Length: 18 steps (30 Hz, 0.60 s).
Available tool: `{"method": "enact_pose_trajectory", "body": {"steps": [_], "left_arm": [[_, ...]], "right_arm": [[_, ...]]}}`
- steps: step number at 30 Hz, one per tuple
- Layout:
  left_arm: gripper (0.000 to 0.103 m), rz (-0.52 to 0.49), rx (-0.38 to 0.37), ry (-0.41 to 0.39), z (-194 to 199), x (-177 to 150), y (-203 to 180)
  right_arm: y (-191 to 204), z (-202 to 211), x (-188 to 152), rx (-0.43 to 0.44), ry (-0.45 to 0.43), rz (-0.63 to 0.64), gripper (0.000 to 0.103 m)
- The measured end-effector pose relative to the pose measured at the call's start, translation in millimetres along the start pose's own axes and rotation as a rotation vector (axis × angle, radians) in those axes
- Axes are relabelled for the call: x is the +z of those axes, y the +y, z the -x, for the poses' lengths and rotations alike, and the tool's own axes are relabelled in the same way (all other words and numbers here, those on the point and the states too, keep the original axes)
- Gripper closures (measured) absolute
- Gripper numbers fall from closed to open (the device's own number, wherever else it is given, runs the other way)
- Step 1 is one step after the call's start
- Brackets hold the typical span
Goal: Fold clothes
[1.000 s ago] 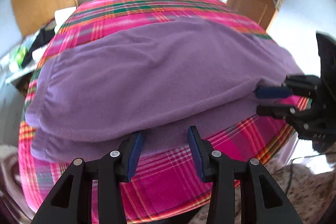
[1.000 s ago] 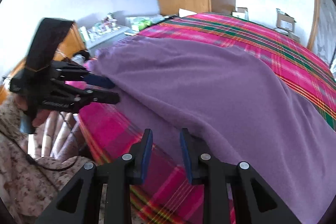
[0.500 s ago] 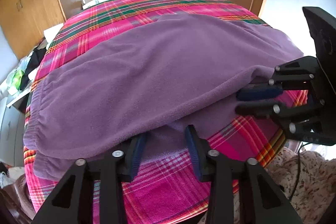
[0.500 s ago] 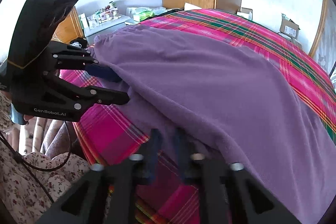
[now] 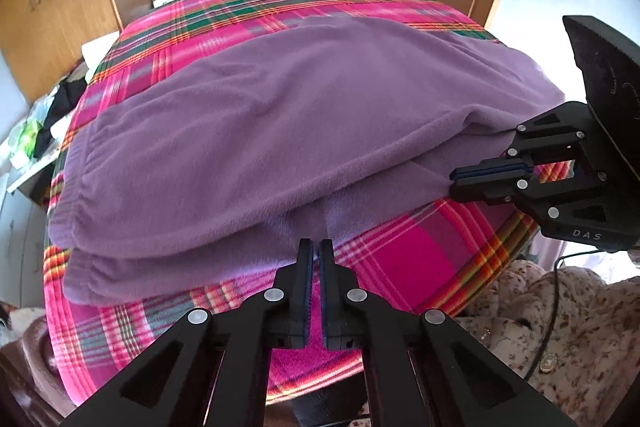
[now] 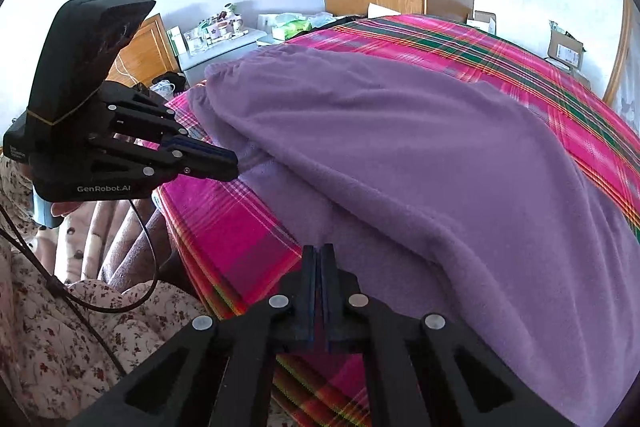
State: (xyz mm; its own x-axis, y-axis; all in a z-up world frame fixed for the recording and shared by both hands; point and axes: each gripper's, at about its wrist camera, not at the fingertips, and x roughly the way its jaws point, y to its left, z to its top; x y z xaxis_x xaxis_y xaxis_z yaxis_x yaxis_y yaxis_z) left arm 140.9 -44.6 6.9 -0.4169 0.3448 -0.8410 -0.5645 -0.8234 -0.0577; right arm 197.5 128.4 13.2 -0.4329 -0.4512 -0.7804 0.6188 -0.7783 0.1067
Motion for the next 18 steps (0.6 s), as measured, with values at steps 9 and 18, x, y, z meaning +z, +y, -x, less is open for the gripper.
{"method": "enact_pose_trajectory", "body": {"steps": [9,18], "left_arm": [[0.100,0.160,-0.005,-0.002,10.2,-7.7,34.4],[0.097,0.306,-0.008,-0.140,41.7,-0.3,70.9]], "right_arm": [[0.6,20.1,11.4,0.114,-0.002,0.026,0.101],[-50.2,5.9,40.4,0.003,-0.033,-0.122,0.095]]}}
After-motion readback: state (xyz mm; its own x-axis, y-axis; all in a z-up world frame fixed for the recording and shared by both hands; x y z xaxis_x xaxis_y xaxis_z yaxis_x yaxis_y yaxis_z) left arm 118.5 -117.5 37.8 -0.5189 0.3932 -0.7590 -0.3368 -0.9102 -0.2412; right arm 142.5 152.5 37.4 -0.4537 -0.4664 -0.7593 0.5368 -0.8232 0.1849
